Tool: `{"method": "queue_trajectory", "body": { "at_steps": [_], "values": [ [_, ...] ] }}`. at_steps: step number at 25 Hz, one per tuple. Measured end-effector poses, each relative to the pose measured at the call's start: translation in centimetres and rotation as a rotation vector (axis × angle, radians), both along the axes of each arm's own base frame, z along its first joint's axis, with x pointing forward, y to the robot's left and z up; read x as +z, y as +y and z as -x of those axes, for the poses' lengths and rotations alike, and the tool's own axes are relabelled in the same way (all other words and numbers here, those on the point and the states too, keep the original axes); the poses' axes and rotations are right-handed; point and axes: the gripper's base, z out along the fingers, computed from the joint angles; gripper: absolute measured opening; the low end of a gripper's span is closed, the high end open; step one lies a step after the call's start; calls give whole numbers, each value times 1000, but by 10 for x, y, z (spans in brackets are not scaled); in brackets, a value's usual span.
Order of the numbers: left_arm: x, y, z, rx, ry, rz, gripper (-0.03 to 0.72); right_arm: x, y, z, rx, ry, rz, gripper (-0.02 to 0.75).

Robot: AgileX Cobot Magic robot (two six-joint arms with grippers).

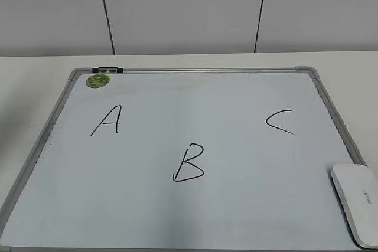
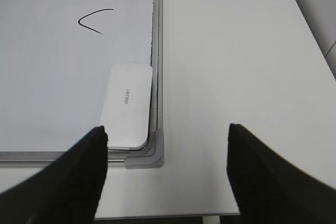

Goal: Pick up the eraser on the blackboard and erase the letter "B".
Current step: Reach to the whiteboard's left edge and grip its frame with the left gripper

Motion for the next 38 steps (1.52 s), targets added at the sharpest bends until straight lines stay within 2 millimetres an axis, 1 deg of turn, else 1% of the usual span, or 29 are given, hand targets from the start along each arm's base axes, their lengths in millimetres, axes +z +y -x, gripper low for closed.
{"method": "queue_trajectory", "body": {
  "at_steps": [12, 19, 22, 30, 34, 38],
  "values": [
    [-38, -1, -26, -38, 101, -20, 241, 0, 0, 0, 0, 0, 0, 525],
    [-64, -2, -42, -68, 151, -29, 241, 0, 0, 0, 0, 0, 0, 525],
    [-75, -3, -52, -62, 178, -14, 241, 0, 0, 0, 0, 0, 0, 525],
    [-81, -5, -89, -60, 194, -3, 241, 0, 0, 0, 0, 0, 0, 525],
    [-93, -6, -102, -60, 227, 0, 241, 0, 0, 0, 0, 0, 0, 525],
    [-111, -7, -116, -61, 281, 2, 241, 0, 0, 0, 0, 0, 0, 525]
  ]
}}
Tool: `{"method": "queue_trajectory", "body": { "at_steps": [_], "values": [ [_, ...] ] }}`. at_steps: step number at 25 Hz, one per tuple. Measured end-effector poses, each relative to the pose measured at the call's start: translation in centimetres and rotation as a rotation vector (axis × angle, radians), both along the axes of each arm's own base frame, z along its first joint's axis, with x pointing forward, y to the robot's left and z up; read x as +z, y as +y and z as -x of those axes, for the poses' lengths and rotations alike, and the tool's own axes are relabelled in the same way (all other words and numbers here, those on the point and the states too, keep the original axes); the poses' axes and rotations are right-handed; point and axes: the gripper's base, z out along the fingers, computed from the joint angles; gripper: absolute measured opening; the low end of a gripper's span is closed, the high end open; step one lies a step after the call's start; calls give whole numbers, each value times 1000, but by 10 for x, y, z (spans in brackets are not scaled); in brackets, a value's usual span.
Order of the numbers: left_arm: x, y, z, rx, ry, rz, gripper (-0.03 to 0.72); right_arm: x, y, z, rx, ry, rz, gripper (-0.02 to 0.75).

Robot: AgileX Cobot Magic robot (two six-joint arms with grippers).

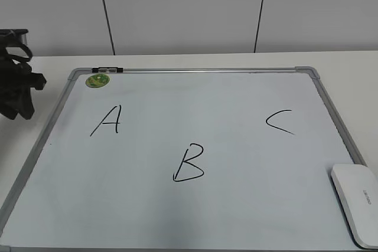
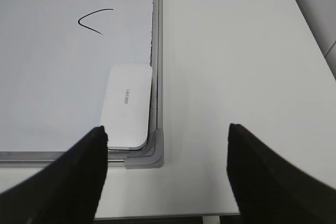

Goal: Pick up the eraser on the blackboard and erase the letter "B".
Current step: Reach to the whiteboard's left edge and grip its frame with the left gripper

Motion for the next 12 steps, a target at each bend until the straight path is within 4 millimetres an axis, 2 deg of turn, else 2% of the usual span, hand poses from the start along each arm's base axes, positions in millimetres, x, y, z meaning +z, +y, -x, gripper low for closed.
{"method": "queue_trajectory", "body": {
  "at_steps": [6, 12],
  "values": [
    [-30, -1, -21, -1, 66, 0, 241, 0, 0, 0, 0, 0, 0, 525],
    [-55, -1, -27, -3, 120, -2, 240, 0, 0, 0, 0, 0, 0, 525]
  ]
}}
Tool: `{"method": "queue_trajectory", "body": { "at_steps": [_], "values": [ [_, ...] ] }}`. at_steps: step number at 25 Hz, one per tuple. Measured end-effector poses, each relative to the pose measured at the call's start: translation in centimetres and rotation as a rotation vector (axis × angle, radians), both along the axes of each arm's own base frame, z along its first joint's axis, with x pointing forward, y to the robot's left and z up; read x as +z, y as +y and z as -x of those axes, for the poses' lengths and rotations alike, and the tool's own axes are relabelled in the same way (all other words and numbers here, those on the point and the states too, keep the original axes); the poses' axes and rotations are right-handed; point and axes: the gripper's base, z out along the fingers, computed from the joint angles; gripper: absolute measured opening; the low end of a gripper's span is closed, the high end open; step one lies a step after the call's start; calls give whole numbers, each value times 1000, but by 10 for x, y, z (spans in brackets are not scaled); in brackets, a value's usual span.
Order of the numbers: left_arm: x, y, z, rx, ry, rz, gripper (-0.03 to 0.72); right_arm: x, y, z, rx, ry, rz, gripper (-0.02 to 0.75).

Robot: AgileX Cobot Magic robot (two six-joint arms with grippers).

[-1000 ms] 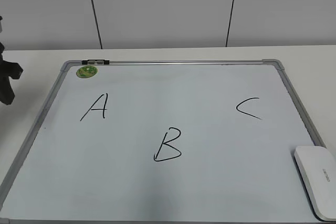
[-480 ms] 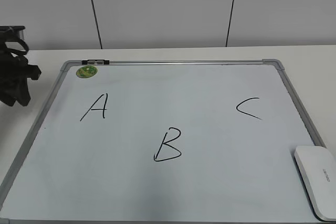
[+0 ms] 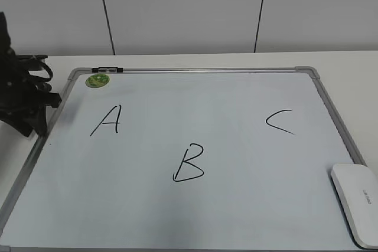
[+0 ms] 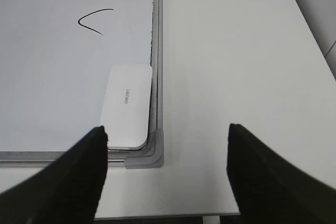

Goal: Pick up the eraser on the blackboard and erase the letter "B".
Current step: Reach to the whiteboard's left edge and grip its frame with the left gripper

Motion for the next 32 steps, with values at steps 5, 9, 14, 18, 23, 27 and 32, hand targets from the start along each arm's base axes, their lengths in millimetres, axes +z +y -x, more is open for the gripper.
{"method": "queue_trajectory", "body": {
  "at_steps": [5, 9, 14, 18, 23, 27, 32],
  "values": [
    [-8, -1, -2, -1, 17, 9, 240, 0, 0, 0, 0, 0, 0, 525],
    [-8, -1, -2, -1, 13, 12, 236, 0, 0, 0, 0, 0, 0, 525],
    [-8, -3, -2, 0, 14, 17, 52, 0, 0, 0, 0, 0, 0, 525],
    [-8, -3, -2, 2, 15, 16, 23, 0, -1, 0, -4, 0, 6, 525],
    [-8, -3, -2, 2, 15, 16, 22, 1, -10, 0, -67, -7, 98, 525],
    [-8, -3, -2, 3, 17, 16, 22, 2, -11, 0, -78, -9, 115, 525],
    [-8, -3, -2, 4, 17, 16, 22, 2, -11, 0, -79, -11, 116, 525]
  ]
}}
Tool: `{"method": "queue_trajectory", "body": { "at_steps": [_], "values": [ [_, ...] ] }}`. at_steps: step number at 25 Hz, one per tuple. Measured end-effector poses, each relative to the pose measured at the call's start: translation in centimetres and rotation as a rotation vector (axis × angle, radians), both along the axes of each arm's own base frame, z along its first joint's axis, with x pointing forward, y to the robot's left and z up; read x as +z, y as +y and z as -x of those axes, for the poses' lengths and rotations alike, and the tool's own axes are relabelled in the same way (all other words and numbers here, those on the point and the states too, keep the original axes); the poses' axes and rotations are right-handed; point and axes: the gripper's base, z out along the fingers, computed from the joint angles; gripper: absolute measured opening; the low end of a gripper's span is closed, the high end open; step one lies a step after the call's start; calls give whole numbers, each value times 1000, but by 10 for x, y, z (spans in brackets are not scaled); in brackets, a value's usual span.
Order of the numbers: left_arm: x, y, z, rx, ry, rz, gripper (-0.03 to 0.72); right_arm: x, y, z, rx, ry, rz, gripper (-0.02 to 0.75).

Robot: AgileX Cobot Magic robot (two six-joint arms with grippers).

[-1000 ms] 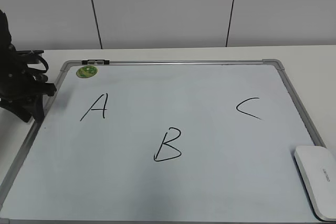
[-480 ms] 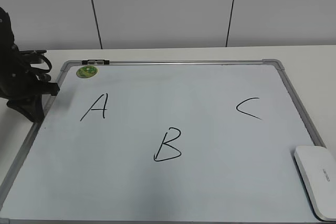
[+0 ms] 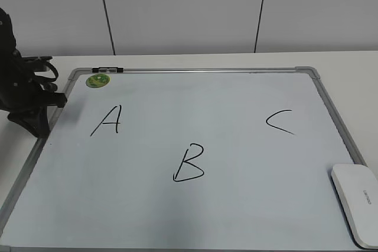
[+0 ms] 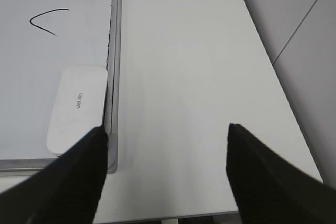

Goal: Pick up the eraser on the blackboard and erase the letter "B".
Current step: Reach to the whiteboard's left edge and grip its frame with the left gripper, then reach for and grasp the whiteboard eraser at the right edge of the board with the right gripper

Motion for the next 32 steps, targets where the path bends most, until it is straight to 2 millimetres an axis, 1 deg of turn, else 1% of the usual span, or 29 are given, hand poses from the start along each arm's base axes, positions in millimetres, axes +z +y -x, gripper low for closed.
{"method": "queue_trajectory", "body": {
  "at_steps": [6, 9, 12, 17, 22, 28, 30, 31, 32],
  "values": [
    [0, -1, 0, 4, 0, 6, 20, 0, 0, 0, 0, 0, 0, 525],
    [0, -1, 0, 7, 0, 10, 20, 0, 3, -1, 23, 6, -33, 525],
    [0, -1, 0, 8, 0, 12, 20, 0, 10, -11, 60, 75, -92, 525],
    [0, -1, 0, 10, 2, 16, 20, -3, 18, -43, 91, 280, -172, 525],
    [0, -2, 0, 12, 4, 19, 20, -13, 22, -83, 81, 504, -209, 525],
    [0, -2, 0, 13, 3, 21, 19, -20, 30, -132, 75, 659, -296, 530],
    [0, -2, 0, 13, 3, 21, 19, -22, 32, -150, 69, 698, -312, 561],
    [0, -2, 0, 13, 3, 21, 19, -24, 32, -159, 72, 718, -309, 596],
    [0, -2, 0, 13, 3, 21, 19, -27, 33, -167, 73, 739, -311, 611]
  ]
}}
